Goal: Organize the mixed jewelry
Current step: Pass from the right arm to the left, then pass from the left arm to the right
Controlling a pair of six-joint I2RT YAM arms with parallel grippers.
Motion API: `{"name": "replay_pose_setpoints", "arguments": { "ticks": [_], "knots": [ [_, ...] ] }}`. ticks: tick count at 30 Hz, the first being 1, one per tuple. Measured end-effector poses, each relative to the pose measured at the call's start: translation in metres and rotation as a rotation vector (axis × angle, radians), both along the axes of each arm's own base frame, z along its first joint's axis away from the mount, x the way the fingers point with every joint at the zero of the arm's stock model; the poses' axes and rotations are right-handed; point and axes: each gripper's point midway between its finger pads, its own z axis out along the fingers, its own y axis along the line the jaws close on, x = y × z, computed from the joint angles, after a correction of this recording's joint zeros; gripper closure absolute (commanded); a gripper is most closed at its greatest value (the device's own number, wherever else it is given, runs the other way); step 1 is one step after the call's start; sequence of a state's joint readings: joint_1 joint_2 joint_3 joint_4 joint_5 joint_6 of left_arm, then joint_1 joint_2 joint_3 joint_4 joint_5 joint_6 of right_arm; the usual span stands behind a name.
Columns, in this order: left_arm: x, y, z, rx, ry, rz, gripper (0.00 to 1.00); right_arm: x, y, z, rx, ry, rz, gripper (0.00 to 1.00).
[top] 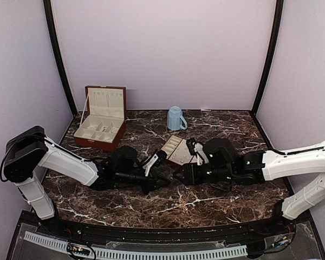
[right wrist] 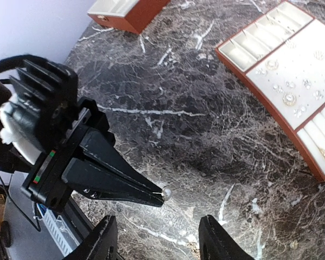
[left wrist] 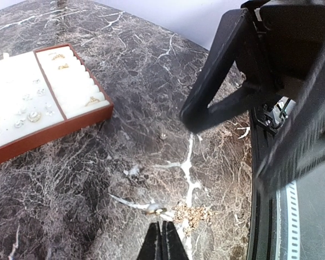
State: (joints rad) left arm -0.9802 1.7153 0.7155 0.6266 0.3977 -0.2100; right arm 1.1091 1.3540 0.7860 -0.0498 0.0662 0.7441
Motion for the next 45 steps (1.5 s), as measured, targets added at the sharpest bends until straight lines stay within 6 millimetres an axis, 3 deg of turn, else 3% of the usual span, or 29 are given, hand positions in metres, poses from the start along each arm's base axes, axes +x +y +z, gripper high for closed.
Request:
{"name": "replay_pose_setpoints", "arguments": {
  "ticks": [4, 8, 11, 18, 24, 45],
  "knots": [
    [-0.001, 0.005, 0.007, -0.023, -0.002, 0.019, 1.0, 0.001, -0.012, 0.012, 0.127, 0.008, -0.019, 0.47],
    [-0.007, 0.009, 0.017, -0.071, -0.009, 0.012, 1.0, 0.0, -0.017, 0.005, 0.186, 0.048, -0.016, 0.48],
    [-0.017, 0.013, 0.028, -0.13, -0.016, -0.022, 1.0, -0.01, -0.01, 0.005, 0.241, 0.085, 0.032, 0.48],
    [-0.036, 0.013, 0.053, -0.248, -0.02, -0.113, 1.0, -0.022, 0.013, 0.033, 0.411, 0.104, 0.146, 0.48],
    [-0.042, 0.013, 0.068, -0.291, -0.035, -0.149, 1.0, -0.027, 0.022, 0.027, 0.423, 0.131, 0.187, 0.52],
    [-0.043, 0.013, 0.068, -0.292, -0.035, -0.156, 1.0, -0.038, 0.036, 0.039, 0.484, 0.158, 0.278, 0.7]
  ]
}}
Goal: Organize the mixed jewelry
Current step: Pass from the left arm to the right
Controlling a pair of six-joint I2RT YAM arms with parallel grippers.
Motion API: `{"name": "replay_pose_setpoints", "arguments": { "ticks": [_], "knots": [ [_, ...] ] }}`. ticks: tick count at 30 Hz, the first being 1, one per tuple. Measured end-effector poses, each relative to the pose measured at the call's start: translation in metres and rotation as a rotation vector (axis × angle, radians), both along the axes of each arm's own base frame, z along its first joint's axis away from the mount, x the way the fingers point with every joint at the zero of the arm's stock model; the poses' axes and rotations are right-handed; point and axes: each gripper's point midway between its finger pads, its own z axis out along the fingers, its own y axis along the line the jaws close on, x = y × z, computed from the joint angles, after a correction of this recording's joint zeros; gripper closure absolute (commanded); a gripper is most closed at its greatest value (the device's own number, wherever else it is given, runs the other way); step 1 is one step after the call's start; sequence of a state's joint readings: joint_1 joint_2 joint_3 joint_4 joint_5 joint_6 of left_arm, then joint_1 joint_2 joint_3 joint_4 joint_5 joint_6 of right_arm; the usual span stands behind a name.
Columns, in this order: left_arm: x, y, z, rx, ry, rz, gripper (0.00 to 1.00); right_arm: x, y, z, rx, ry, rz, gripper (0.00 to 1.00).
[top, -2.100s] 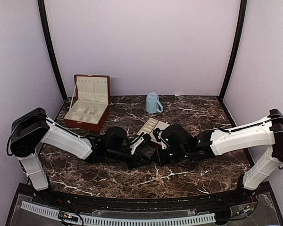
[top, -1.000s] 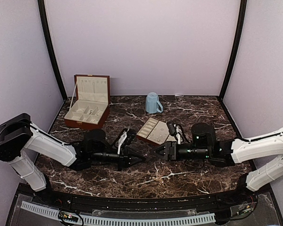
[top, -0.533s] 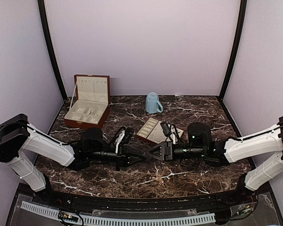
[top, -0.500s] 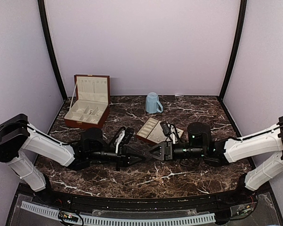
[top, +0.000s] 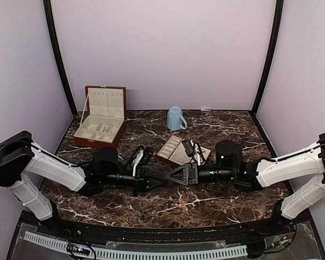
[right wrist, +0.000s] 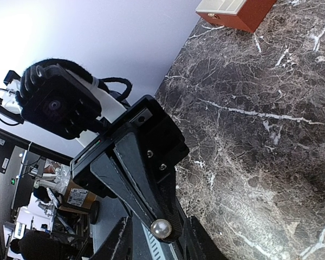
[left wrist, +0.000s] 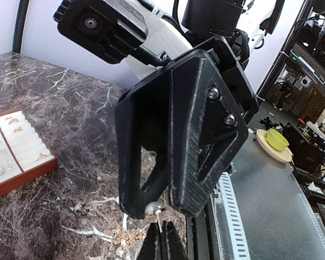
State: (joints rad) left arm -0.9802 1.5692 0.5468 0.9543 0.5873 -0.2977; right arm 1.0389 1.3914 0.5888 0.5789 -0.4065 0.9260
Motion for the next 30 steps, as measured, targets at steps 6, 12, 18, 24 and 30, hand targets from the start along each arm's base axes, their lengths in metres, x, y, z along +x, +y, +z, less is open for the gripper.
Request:
{"name": "replay_pose_setpoints", "arguments": {
  "ticks": [6, 12, 18, 24, 30],
  "knots": [
    [0.0, 0.0, 0.0001, 0.0, 0.0, 0.0, 1.0, -0.0007, 0.0025, 0.002, 0.005, -0.003, 0.011, 0.75],
    [-0.0001, 0.0, 0.0001, 0.0, 0.0, 0.0, 1.0, -0.0015, 0.0037, 0.0018, 0.005, -0.002, 0.018, 0.81],
    [0.0, 0.0, 0.0001, 0.0, 0.0, 0.0, 1.0, -0.0012, 0.0036, 0.0014, 0.003, -0.002, 0.016, 0.84],
    [0.0001, 0.0, 0.0001, 0.0, 0.0, 0.001, 0.96, 0.0006, 0.0033, 0.0009, 0.001, -0.005, 0.006, 0.86],
    [0.0019, 0.0008, -0.001, 0.007, 0.0, 0.013, 0.48, 0.0073, -0.0009, 0.007, 0.001, -0.024, -0.041, 0.86]
  ]
}}
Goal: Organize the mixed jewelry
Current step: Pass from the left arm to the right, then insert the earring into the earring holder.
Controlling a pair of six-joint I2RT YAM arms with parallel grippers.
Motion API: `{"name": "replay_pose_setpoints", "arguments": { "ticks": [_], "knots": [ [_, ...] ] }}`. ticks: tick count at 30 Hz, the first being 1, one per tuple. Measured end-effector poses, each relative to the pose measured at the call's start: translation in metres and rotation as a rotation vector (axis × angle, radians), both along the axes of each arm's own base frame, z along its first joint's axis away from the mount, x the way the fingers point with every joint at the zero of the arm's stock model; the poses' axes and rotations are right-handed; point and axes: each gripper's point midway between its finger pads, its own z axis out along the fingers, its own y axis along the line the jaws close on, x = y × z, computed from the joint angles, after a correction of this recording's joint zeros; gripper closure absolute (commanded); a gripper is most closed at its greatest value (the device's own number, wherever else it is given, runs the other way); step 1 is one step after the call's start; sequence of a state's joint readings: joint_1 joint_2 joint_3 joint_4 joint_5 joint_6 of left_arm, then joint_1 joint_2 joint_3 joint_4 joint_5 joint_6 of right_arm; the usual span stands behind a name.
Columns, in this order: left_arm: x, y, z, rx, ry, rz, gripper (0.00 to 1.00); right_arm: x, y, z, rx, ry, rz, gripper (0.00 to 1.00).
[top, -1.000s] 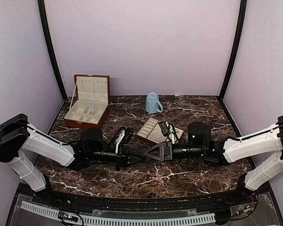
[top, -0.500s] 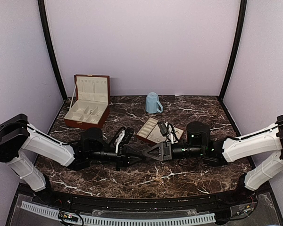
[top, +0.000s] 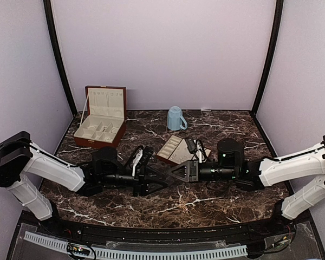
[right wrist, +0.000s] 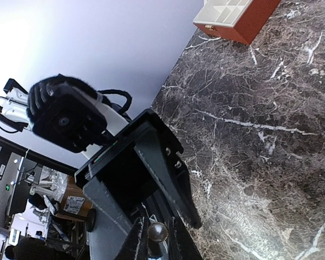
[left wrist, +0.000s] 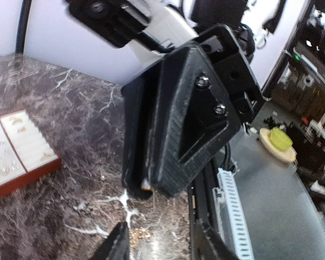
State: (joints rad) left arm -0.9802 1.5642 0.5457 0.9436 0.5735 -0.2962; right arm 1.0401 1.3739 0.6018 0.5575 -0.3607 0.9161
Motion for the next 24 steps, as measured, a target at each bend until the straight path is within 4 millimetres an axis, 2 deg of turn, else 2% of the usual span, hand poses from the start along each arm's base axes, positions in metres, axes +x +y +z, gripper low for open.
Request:
{"name": "replay_pose_setpoints", "arguments": {
  "ticks": [2, 5, 11, 14, 16, 22, 24],
  "knots": [
    [0.0, 0.002, 0.002, -0.002, -0.01, 0.008, 0.41, 0.004, -0.005, 0.003, -0.008, -0.01, -0.029, 0.86],
    [0.001, 0.009, 0.008, -0.008, -0.028, 0.035, 0.38, 0.014, -0.014, 0.003, -0.035, -0.026, -0.078, 0.86],
    [0.01, 0.023, 0.031, 0.002, -0.042, 0.136, 0.36, 0.05, -0.043, -0.017, -0.172, -0.055, -0.213, 0.86],
    [0.028, 0.032, 0.044, 0.047, -0.025, 0.222, 0.34, 0.068, -0.059, -0.025, -0.241, -0.071, -0.268, 0.86],
    [0.045, 0.045, 0.056, 0.064, -0.002, 0.286, 0.33, 0.08, -0.07, -0.03, -0.282, -0.082, -0.3, 0.86],
    [0.107, 0.112, 0.098, 0.071, 0.053, 0.507, 0.31, 0.119, -0.095, -0.04, -0.382, -0.098, -0.383, 0.86],
    [0.121, 0.13, 0.108, 0.088, 0.061, 0.554, 0.31, 0.133, -0.1, -0.044, -0.416, -0.103, -0.402, 0.86]
  ]
}}
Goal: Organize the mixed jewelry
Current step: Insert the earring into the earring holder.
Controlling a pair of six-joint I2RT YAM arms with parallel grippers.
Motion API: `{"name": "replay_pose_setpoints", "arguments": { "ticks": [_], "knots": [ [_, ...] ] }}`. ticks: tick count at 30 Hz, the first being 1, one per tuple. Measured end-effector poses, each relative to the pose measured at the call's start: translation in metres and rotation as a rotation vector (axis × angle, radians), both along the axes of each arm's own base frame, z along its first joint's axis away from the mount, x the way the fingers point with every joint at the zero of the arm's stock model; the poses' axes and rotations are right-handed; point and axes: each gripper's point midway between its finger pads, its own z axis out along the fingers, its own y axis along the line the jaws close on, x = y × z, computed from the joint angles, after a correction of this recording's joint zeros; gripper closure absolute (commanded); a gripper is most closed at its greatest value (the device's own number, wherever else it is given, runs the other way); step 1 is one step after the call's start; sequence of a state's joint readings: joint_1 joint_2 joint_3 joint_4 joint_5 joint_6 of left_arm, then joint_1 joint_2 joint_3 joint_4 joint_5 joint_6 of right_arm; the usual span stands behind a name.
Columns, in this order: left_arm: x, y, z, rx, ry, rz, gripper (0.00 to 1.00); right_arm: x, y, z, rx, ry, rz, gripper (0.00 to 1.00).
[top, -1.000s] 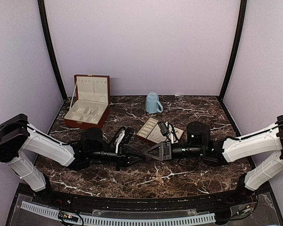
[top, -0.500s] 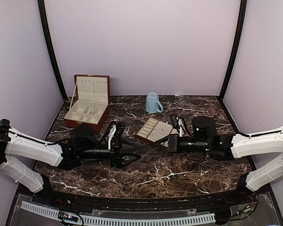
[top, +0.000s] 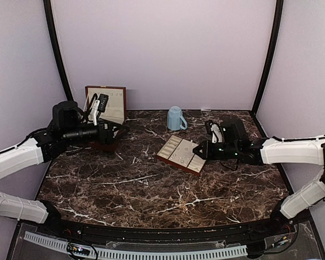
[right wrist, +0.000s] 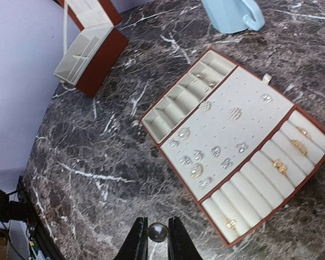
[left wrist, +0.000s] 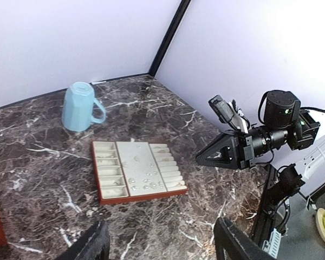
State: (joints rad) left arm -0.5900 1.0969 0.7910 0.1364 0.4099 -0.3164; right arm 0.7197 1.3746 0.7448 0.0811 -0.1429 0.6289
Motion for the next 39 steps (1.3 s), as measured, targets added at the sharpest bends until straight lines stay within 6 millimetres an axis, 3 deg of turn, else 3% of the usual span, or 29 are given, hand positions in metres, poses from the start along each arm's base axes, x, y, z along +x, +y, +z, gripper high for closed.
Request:
{"name": "replay_pose_setpoints", "arguments": {
  "ticks": [5, 13, 23, 39],
  "knots": [
    [0.019, 0.03, 0.008, 0.071, 0.011, 0.058, 0.31, 0.031, -0.008, -0.015, -0.081, 0.006, -0.033, 0.86],
    [0.042, 0.076, -0.01, 0.167, 0.024, 0.169, 0.31, 0.069, -0.009, -0.041, -0.179, 0.023, -0.049, 0.86],
    [0.045, 0.088, -0.028, 0.262, 0.007, 0.197, 0.3, 0.086, -0.011, -0.077, -0.263, 0.07, -0.062, 0.86],
    [0.044, 0.088, -0.03, 0.275, 0.003, 0.189, 0.3, 0.102, -0.022, -0.088, -0.309, 0.077, -0.115, 0.87]
  ]
}}
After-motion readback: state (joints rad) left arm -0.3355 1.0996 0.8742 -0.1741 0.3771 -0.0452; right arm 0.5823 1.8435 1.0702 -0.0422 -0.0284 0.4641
